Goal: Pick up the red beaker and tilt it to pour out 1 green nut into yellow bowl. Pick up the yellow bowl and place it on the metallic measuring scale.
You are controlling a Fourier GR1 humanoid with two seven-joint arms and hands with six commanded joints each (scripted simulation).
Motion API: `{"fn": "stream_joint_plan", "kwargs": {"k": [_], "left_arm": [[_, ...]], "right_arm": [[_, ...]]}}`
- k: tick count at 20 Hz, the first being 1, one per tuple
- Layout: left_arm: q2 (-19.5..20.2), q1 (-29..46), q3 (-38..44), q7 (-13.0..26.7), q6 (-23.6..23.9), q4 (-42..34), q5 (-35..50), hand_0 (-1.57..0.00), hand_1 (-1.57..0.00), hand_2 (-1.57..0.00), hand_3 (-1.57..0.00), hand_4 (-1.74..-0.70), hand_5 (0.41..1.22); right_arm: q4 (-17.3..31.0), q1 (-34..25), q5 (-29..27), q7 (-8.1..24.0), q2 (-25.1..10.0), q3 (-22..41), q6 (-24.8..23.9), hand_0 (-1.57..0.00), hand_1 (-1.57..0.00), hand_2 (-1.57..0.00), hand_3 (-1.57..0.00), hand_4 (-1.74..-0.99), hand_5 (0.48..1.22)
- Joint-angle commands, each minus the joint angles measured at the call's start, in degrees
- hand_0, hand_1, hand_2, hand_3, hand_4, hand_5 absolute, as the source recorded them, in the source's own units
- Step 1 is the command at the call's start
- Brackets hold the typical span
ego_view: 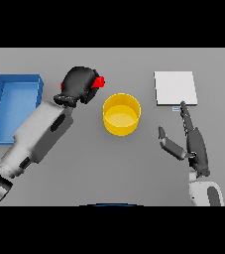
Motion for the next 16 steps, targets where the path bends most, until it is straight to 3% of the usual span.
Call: {"fn": "stream_joint_plan", "kwargs": {"k": [1, 4, 5, 7, 9, 12, 16], "left_arm": [[0.5, -0.7, -1.27, -0.56, -0.59, 0.37, -1.15, -1.57, -1.57, -1.57, -1.57, -1.74, 1.182], [1.64, -4.07, -5.19, -1.17, -2.88, 2.21, -4.85, -1.57, -1.57, -1.57, -1.57, -1.65, 1.201], [2.03, -4.79, -6.83, -1.85, -4.1, 2.09, -5.94, -1.57, -1.57, -1.57, -1.57, -1.67, 1.205], [2.37, -7.58, -9.85, -1.76, -7.88, 2.93, -8.08, -1.57, -1.57, -1.57, -1.39, -1.69, 1.211], [2.55, -9.93, -12.59, -4.45, -9.32, 4.73, -9.75, -1.57, -1.57, -1.57, -1.28, -1.7, 1.215], [1.29, -13.83, -17.18, -8.07, -11.8, 7.87, -12.58, -1.57, -1.57, -1.57, -1.42, -1.72, 1.218], [0.52, -17.02, -23.64, -9.33, -15.0, 9.92, -16.95, -1.57, -1.57, -1.57, -1.51, -1.73, 1.22]], "right_arm": [[-0.15, 0.68, -0.09, -0.49, 0.08, 0.06, 0.04, 0.0, 0.0, 0.0, 0.0, -1.274, 0.702], [-0.16, 0.25, 0.19, -0.34, 0.48, 0.25, -0.31, 0.0, 0.0, 0.0, 0.0, -1.284, 0.705], [-0.15, 0.64, -0.22, -0.7, 0.5, 0.04, -0.22, 0.0, 0.0, 0.0, 0.0, -1.283, 0.702], [0.35, 0.37, -1.49, -1.02, 0.85, -0.6, -0.08, 0.0, 0.0, 0.0, 0.0, -1.287, 0.69], [0.84, 0.61, -1.28, -1.82, 1.36, -0.58, -0.61, 0.0, 0.0, 0.0, 0.0, -1.292, 0.678], [1.07, 0.86, -2.91, -2.46, 1.79, -1.37, -0.42, 0.0, 0.0, 0.0, 0.0, -1.294, 0.657], [1.35, 0.76, -3.34, -2.89, 2.12, -1.48, -0.36, 0.0, 0.0, 0.0, 0.0, -1.291, 0.64]]}}
